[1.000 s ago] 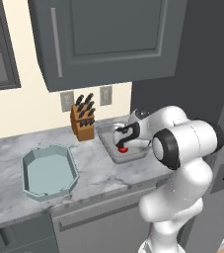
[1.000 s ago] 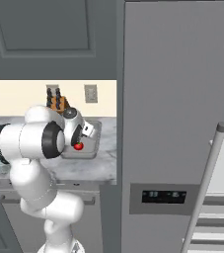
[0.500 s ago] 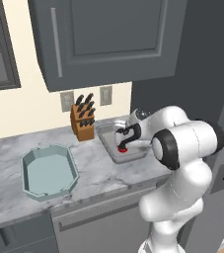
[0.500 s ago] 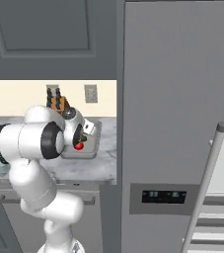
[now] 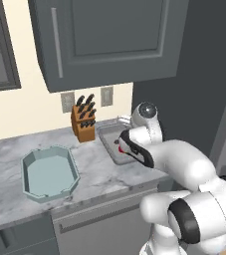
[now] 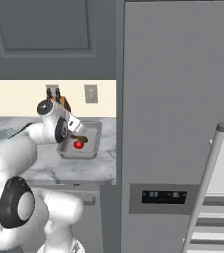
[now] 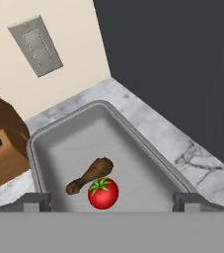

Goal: Place one tomato and one chicken drumstick in each tupperware on the nearby counter, to pack two identical lunches.

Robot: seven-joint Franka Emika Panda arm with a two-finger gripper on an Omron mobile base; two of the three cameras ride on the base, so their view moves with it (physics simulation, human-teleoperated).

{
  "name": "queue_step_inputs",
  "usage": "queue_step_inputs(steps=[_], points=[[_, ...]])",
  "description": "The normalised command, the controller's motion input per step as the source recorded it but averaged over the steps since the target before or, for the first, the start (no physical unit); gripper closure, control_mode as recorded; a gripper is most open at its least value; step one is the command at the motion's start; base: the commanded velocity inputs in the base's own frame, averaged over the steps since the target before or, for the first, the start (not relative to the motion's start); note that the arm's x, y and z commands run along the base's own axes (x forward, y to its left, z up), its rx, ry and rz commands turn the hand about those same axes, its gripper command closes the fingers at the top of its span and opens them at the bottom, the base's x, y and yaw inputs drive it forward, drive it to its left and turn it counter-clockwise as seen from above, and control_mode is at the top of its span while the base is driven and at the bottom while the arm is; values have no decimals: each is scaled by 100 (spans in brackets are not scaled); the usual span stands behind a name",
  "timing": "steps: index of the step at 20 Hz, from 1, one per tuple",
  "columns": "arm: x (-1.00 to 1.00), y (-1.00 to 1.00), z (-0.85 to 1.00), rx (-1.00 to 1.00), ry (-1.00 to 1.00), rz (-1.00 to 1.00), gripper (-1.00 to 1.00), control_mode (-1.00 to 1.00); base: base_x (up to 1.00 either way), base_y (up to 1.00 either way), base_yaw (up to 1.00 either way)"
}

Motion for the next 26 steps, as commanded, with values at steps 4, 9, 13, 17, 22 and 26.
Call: queue_step_inputs(steps=[4, 9, 13, 17, 22, 26], points=[[-100, 13, 95, 6, 22, -12, -100, -100, 0, 0, 0], [-100, 1, 47, 6, 23, -4, -100, -100, 0, 0, 0], [-100, 0, 7, 0, 7, 0, -100, -100, 0, 0, 0], [0, 0, 0, 0, 0, 0, -100, 100, -100, 0, 0], [0, 0, 0, 0, 0, 0, -100, 100, -91, -53, -13], [0, 0, 0, 0, 0, 0, -100, 100, -14, -100, -13]])
